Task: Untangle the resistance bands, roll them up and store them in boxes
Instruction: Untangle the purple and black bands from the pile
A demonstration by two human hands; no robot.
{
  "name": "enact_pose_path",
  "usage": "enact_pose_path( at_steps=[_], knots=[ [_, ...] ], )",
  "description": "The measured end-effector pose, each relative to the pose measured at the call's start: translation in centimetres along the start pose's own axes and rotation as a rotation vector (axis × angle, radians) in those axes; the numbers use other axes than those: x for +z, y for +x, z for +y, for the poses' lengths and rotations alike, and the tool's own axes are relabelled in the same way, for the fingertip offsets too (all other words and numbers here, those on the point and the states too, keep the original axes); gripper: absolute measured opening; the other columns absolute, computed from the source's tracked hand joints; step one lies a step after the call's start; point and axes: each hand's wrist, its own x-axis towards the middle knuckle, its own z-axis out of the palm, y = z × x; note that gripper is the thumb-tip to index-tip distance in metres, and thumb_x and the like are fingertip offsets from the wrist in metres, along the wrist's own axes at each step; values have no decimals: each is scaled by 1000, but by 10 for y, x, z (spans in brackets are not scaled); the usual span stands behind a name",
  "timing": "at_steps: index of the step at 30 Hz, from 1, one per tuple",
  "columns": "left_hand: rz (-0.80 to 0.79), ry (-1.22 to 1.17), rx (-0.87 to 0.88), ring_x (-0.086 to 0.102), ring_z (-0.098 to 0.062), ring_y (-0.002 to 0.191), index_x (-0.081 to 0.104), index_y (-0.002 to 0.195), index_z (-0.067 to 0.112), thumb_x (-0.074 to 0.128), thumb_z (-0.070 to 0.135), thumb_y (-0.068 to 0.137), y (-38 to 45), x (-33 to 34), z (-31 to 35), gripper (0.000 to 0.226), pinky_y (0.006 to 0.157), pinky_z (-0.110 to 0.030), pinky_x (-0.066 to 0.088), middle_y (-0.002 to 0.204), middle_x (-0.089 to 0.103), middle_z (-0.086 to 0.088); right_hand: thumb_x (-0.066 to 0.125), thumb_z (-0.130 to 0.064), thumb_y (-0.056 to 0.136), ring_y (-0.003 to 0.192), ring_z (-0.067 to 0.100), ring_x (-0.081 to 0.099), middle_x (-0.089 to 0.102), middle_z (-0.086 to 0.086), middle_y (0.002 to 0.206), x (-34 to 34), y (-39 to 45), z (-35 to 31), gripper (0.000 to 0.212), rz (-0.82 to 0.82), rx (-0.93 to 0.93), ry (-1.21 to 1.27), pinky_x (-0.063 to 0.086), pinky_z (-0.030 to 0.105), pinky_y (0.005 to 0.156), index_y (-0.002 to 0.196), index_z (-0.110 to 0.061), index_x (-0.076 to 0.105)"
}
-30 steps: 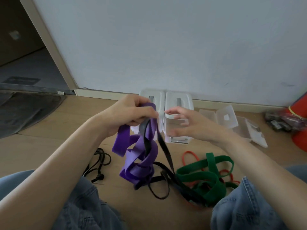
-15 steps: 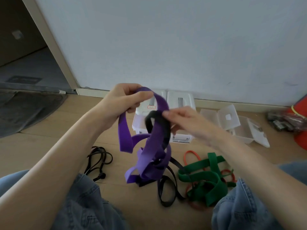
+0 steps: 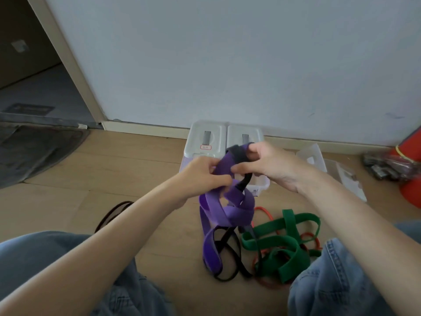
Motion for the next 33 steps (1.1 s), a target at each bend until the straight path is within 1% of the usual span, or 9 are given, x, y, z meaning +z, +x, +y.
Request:
enact_pose_path(
  at_steps=[6,11,13,15,17,20,24,29,33],
  knots=[
    [74,90,87,45,0,43,67,88,5,63,17,79,-1,-24,7,16,47,-9,41,47,51,13,76,-32,72,60,4,64,73,-1,71,-7,2,-3,21,91,93,-56,42,17,50,77,-12,73],
    [197,-66,82,32,-5,37,72,70,20,69,36,79,-8,-48,7,19,48,-18,36,39,37,12,66,-28,76,49,25,52,60,11,51,-21,9,15,34,543,51,-554,39,27,49,64,5,67],
    [120,-323,198,25,-7,38,67,59,22,67,30,81,-14,-56,13,23,48,-18,34,39,30,10,63,-29,82,61,27,60,61,5,58,-25,7,24,31,421,115,-694,46,32,57,67,-1,64],
    [67,-463,282,22,-6,37,60,51,24,61,27,81,-18,-57,20,30,46,-16,32,37,29,11,68,-37,82,94,24,60,65,4,97,-22,5,28,35,193,165,-835,47,34,79,103,-9,63],
    [41,-486,322,21,-5,36,56,47,24,58,25,82,-16,-51,23,35,45,-16,30,37,28,13,70,-37,80,126,14,44,46,-7,139,-15,2,22,67,-105,65,-683,38,28,99,138,-24,40],
    [37,-537,321,20,-5,35,53,45,25,58,27,82,-13,-45,26,37,44,-16,29,36,27,12,68,-28,82,109,-6,53,52,-28,126,10,-1,11,50,-387,-117,-327,45,17,88,123,-47,46],
    [50,-588,335,20,-4,35,55,45,24,55,33,84,-12,-50,23,41,44,-16,28,34,27,12,63,-24,88,52,-1,56,66,-13,69,25,10,17,7,-215,-150,-261,44,15,50,92,-23,58],
    [179,-682,265,21,-4,35,49,49,23,65,38,80,-12,-64,16,38,41,-15,29,36,25,11,63,-10,83,71,16,65,61,2,94,13,11,35,20,-228,15,-417,53,21,57,96,-21,51],
    [303,-213,153,29,-5,38,52,64,18,75,55,62,-8,-67,8,44,44,-16,34,43,38,12,59,-3,84,64,28,60,66,22,83,2,10,2,19,42,-122,-71,51,30,55,78,-14,46]
  ],
)
